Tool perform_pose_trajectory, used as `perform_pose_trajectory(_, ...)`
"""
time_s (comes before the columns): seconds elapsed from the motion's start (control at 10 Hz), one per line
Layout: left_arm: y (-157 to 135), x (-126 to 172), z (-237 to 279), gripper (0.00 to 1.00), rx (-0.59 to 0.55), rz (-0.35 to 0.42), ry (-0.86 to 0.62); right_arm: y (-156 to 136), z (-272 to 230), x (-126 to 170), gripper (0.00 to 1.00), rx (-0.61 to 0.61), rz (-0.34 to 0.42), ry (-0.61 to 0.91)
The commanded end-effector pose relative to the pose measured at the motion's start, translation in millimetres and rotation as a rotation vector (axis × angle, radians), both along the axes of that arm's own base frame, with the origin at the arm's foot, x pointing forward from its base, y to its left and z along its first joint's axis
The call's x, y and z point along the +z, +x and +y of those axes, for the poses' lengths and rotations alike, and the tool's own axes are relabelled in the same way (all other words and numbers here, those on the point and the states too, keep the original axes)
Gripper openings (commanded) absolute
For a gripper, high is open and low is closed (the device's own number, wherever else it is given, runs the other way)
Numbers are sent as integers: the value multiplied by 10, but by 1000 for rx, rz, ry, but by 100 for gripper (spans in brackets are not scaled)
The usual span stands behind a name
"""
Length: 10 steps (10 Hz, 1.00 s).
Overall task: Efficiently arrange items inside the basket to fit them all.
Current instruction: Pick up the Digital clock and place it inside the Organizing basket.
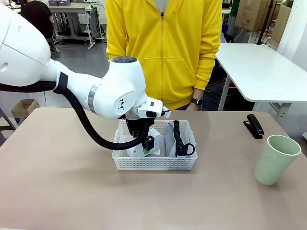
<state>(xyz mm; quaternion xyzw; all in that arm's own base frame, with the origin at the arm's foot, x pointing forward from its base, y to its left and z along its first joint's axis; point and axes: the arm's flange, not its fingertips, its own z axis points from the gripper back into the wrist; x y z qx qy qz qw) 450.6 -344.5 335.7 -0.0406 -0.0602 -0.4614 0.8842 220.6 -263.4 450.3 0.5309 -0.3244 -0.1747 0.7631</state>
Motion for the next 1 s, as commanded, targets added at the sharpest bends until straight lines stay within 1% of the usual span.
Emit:
perform_pose_trajectory(0.0,43,63,-30,99,-5,8,6,23,-9,16,100,-2,-37,-3)
perform_pose_trajectory(0.2,40,84,-23,100,-7,-5,4,23,-9,16,100,-2,-37,-3)
perform_pose_trajectory(0.4,28,195,15,100,6,-28,-18,23,-9,16,100,-2,-37,-3)
perform_pose_trajectory(0.5,6,360,80,100,19,-60,-39,23,-9,16,100,-2,-37,-3)
perform_pose_trajectory(0.6,4,593,217,100,40,-55,-80,23,-9,16,100,-2,-37,-3)
perform_pose_trajectory(0.7,-14,841,428,100,72,-39,-117,23,-9,16,100,-2,-37,-3)
perform_pose_trajectory(0.8,-73,1198,803,100,108,-27,-203,23,-9,16,100,-2,-37,-3)
perform_pose_trajectory(0.9,-154,1434,1114,100,131,9,-263,23,-9,16,100,-2,-37,-3)
